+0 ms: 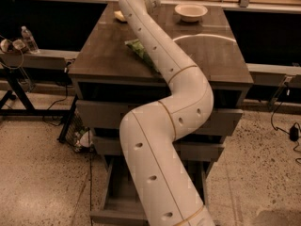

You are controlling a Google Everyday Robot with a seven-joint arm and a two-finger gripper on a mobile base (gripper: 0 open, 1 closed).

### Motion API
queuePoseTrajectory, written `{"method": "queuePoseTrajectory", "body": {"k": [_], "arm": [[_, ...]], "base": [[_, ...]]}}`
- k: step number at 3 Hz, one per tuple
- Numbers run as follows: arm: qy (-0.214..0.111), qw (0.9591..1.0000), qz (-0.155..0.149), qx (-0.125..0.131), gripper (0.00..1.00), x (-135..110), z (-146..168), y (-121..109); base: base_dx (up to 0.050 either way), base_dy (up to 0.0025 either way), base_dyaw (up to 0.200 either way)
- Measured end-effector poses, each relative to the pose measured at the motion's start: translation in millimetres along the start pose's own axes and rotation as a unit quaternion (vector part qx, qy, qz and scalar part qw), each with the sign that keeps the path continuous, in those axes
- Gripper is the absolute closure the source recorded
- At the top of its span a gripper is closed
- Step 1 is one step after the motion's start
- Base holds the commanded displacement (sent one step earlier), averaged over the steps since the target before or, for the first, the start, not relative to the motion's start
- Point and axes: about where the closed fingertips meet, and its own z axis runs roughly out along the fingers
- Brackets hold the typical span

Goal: Place sponge into bottom drawer

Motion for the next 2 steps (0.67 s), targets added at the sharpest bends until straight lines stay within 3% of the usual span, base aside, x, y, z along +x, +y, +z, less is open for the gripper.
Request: {"method": "queuePoseTrajectory", "body": {"k": [1,2], "arm": [[0.0,0.9999,0.011,-0.002,1.0,-18.0,-26.4,-35.0],[0.002,0.9999,0.012,-0.004,0.84,-17.2,-27.5,-35.9]], "base": [[0.0,0.0,0.0],[0.0,0.0,0.0]]}}
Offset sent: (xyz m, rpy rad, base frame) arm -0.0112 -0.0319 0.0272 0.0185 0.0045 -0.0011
